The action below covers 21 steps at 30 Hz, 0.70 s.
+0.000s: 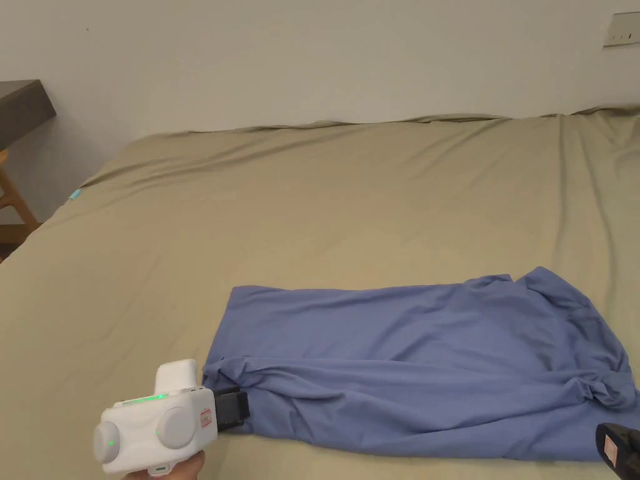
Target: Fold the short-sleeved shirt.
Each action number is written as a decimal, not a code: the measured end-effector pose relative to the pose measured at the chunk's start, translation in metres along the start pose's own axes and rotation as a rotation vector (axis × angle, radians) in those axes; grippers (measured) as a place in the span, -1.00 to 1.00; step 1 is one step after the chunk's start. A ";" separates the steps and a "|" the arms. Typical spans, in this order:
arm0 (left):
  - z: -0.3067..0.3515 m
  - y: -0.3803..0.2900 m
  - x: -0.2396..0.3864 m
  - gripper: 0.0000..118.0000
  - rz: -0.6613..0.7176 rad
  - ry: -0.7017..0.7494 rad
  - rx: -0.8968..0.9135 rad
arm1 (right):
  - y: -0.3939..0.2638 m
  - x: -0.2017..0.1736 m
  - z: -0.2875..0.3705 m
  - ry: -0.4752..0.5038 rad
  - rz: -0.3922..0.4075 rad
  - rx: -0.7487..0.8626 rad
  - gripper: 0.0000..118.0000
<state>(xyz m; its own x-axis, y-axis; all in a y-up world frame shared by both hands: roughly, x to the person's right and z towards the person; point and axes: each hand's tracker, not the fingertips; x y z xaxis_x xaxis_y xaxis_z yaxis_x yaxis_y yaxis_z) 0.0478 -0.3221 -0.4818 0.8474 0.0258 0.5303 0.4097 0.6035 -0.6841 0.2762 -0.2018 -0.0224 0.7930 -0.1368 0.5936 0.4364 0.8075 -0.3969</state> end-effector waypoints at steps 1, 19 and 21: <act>-0.004 0.004 0.003 0.98 -0.028 0.041 -0.012 | -0.002 0.002 -0.003 -0.014 -0.002 -0.010 -0.95; 0.066 0.018 -0.017 -0.94 0.076 -0.248 0.113 | -0.008 0.122 -0.097 -0.165 -0.048 -0.152 0.94; 0.062 0.018 -0.018 -0.94 0.087 -0.255 0.084 | -0.013 0.119 -0.108 -0.157 -0.044 -0.263 1.00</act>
<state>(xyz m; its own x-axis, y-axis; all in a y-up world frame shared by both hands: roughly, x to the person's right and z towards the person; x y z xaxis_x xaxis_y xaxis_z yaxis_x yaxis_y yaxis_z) 0.0189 -0.2624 -0.4728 0.7615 0.2737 0.5876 0.3009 0.6536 -0.6945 0.4110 -0.2908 -0.0221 0.7044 -0.0616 0.7071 0.5803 0.6237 -0.5237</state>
